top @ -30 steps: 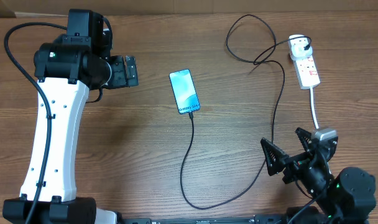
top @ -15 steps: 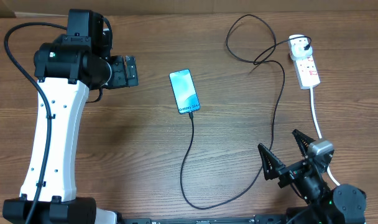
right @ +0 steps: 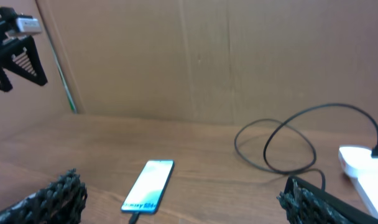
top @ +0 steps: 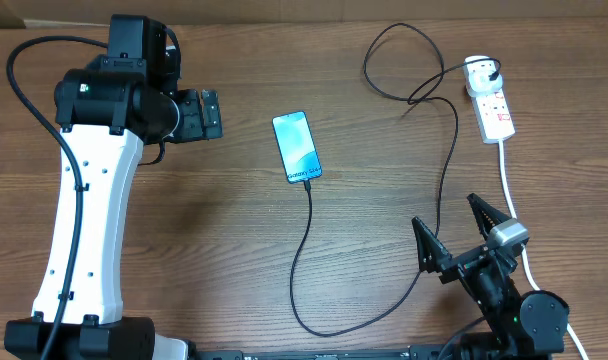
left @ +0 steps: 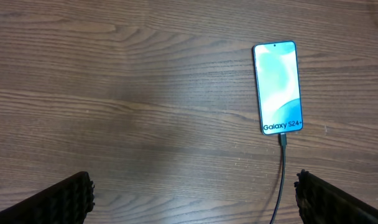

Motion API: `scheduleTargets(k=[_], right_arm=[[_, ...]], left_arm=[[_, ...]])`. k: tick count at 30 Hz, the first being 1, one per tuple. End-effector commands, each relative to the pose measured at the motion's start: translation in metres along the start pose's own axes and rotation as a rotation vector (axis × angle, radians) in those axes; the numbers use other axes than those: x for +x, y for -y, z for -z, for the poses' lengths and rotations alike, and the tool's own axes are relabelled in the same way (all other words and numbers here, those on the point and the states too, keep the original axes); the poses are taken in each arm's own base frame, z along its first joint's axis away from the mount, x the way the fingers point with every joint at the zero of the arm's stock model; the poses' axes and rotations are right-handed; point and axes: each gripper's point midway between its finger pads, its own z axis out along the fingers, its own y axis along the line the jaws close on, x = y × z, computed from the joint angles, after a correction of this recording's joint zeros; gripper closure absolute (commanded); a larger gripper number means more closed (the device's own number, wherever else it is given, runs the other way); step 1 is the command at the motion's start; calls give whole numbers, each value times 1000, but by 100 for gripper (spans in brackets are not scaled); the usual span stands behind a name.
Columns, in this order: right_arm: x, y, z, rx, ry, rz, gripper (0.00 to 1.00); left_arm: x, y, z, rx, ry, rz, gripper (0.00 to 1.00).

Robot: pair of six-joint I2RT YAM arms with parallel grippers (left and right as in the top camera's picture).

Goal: Plug charger to phone and switch on socket

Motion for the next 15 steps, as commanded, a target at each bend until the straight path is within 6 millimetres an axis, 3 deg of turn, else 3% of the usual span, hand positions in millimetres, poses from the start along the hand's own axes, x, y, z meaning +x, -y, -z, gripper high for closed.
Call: scheduleTargets(k=[1, 15], right_arm=[[2, 3, -3, 2, 46, 20, 0], [16, 11, -10, 15, 114, 42, 0]], left_arm=[[-2, 0, -2, -6, 0, 17, 0], [-2, 0, -2, -6, 0, 17, 0]])
